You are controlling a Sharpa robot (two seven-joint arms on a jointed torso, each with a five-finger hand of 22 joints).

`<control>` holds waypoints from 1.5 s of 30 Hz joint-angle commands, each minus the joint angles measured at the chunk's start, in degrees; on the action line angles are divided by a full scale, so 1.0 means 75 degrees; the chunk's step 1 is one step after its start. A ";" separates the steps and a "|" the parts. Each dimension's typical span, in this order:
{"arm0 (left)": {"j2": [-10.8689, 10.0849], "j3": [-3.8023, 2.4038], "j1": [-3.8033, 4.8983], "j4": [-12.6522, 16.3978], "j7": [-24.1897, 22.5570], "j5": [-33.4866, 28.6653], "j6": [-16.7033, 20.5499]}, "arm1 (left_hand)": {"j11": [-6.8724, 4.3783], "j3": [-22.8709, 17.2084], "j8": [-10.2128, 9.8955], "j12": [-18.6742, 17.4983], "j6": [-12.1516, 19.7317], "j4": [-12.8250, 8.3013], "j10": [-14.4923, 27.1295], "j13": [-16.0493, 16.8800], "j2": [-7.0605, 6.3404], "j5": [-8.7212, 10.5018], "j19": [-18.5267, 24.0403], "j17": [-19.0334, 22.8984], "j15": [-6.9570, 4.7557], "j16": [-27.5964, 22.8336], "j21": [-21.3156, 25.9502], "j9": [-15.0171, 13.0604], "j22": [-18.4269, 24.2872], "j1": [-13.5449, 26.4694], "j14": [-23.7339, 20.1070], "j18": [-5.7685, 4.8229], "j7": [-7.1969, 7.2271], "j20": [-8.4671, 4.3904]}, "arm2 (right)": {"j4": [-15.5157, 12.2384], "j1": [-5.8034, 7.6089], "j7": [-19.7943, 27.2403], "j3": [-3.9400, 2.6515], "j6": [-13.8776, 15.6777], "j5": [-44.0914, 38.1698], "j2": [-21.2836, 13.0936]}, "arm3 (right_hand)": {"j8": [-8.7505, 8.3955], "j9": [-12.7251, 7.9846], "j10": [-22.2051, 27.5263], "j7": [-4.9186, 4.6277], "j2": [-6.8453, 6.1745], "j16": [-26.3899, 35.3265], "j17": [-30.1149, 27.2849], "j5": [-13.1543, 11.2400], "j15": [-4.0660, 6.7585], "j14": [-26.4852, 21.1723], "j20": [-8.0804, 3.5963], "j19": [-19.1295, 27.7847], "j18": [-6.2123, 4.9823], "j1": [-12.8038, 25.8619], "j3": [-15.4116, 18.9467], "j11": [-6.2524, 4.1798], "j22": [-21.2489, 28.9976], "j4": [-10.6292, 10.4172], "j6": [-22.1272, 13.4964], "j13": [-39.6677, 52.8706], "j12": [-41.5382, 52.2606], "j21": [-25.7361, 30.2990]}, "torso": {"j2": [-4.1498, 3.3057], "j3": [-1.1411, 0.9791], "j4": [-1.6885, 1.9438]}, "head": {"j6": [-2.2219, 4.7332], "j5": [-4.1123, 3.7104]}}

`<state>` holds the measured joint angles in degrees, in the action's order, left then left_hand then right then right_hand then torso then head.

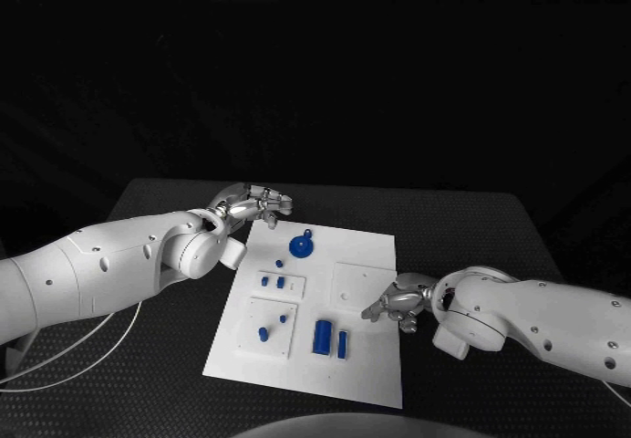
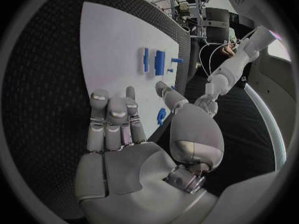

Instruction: Assemble the parts on the task board

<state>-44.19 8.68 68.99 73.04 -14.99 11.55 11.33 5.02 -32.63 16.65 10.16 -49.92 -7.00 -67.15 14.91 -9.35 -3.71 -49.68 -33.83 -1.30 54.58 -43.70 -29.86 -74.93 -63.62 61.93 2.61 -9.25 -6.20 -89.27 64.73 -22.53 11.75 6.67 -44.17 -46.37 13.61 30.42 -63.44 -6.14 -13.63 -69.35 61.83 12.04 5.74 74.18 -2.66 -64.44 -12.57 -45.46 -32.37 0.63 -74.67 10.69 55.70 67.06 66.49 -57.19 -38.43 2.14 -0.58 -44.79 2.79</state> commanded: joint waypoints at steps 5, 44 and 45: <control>0.0191 -0.0010 0.0008 -0.0424 -0.0199 -0.0331 0.0114 | -0.0001 -0.0022 0.0102 0.0096 -0.0126 0.0030 -0.0062 0.0028 0.0023 0.0035 0.0023 0.0002 0.0020 -0.0078 0.0052 -0.0018 -0.0155 -0.0003 -0.0051 0.0121 0.0025 -0.0065 | 0.0822 0.0135 0.2624 -0.0442 0.0347 0.0466 0.0027 | -0.0024 0.0013 0.0170 -0.0135 0.0408 0.0095 0.0018 0.0347 -0.0028 -0.0170 0.0036 0.0181 -0.0325 -0.0129 0.0429 0.0008 -0.0015 0.0343 -0.0209 -0.0007 -0.0032 0.0104 | 0.0097 -0.0018 -0.0126 | 0.0402 -0.0058; 0.0804 -0.0230 -0.0044 -0.1175 -0.0566 -0.1103 0.0826 | -0.0670 0.4351 -0.2220 -0.1355 0.6655 0.0934 0.8953 -0.1988 0.1246 0.0495 0.6623 0.4511 0.0174 -0.7277 0.5826 0.3981 0.9991 0.8483 -0.8258 -0.0348 0.1234 0.0827 | 0.3709 0.0048 0.4984 -0.1501 0.1218 0.3108 0.1468 | -0.1815 -0.4056 0.8459 0.0819 0.1818 0.9247 -0.8244 -0.1605 -0.0765 -0.9890 0.0355 0.8592 0.1675 0.6062 0.4316 -0.0084 0.9956 -0.1425 -0.7427 -0.8941 -0.8865 0.7625 | 0.0583 -0.0230 -0.0160 | 0.2089 -0.0014; 0.0761 -0.0275 -0.0100 -0.1007 -0.0635 -0.1124 0.1000 | -0.0670 0.4351 -0.2220 -0.1355 0.6655 0.0934 0.8953 -0.1988 0.1246 0.0495 0.6623 0.4511 0.0174 -0.7277 0.5826 0.3981 0.9991 0.8483 -0.8258 -0.0348 0.1234 0.0827 | 0.3534 0.0018 0.5076 -0.1504 0.1392 0.3236 0.1411 | -0.1815 -0.4056 0.8459 0.0819 0.1818 0.9247 -0.8244 -0.1605 -0.0765 -0.9890 0.0355 0.8592 0.1675 0.6062 0.4316 -0.0084 0.9956 -0.1425 -0.7427 -0.8941 -0.8865 0.7625 | 0.0631 -0.0236 -0.0131 | 0.2001 -0.0059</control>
<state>-38.23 6.86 68.60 64.01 -17.27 3.81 14.08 1.24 -5.65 3.03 0.82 -8.70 -1.53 -15.10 1.71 -1.76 -0.83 -5.77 -4.31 1.62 4.56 -4.62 -5.38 -28.02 -15.19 7.83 0.44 -1.47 0.53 -61.23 65.05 12.49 0.54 12.58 -23.29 -35.46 2.57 5.57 -9.67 -1.77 -0.78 -3.99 5.77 2.81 -1.42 9.40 2.16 -6.81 -2.94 -9.97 -5.66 1.57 -10.33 3.08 8.88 3.19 3.34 -3.97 -34.67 0.51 -2.14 -28.50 3.01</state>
